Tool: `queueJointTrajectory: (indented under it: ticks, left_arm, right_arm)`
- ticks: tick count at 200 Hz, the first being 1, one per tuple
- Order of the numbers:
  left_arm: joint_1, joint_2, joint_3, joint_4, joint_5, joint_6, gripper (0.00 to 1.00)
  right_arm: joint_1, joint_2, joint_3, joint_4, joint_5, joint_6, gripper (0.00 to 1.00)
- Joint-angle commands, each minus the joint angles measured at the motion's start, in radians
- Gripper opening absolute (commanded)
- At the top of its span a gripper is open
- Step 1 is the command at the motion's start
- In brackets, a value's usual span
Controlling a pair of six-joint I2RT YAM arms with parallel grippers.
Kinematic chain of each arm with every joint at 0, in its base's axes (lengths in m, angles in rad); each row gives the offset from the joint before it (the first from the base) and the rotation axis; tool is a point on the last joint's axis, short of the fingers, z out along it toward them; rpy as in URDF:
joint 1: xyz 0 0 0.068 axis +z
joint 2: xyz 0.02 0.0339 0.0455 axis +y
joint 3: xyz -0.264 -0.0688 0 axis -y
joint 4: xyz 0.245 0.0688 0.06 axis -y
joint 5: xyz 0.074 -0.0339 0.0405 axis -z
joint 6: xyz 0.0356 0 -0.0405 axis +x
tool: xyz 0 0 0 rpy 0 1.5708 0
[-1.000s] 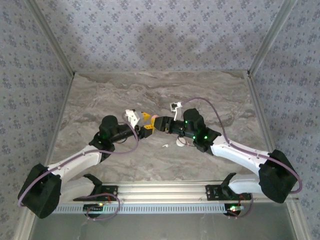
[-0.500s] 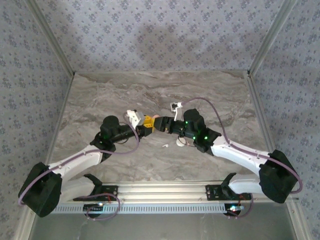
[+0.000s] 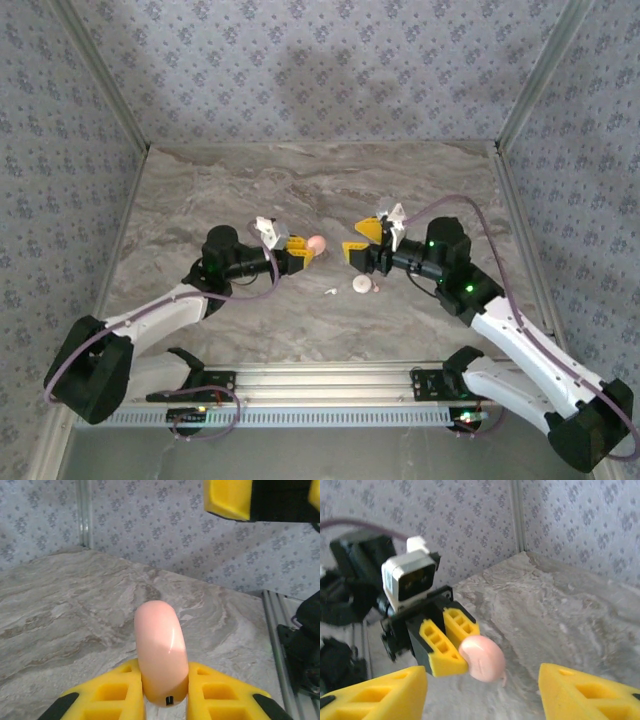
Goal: Insert the wireless bluetooth earbuds into the charging case
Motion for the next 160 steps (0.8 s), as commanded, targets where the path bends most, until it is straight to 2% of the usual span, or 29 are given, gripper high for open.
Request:
queueJointTrajectory:
  ticks: [1,8,57,95,160]
  left_arm:
    - [0.007,0.002,0.063,0.055,0.138,-0.026,0.21]
    - [0.007,0.004,0.068,0.061,0.156,-0.030,0.21]
    - [0.009,0.011,0.094,0.078,0.276,-0.045,0.21]
    - [0.006,0.002,0.100,0.077,0.306,-0.048,0.21]
    - [-0.004,-0.017,0.108,0.053,0.324,-0.032,0.21]
  right_arm:
    - [-0.021,-0.005,0.038,-0.193,-0.206,-0.374,0.57]
    - [-0.021,0.003,0.042,-0.210,-0.244,-0.429,0.56]
    - [-0.021,0.139,0.158,-0.344,-0.310,-0.544,0.56]
    - [-0.036,0.215,0.202,-0.338,-0.355,-0.575,0.57]
    - [-0.042,0.329,0.283,-0.366,-0.509,-0.595,0.54]
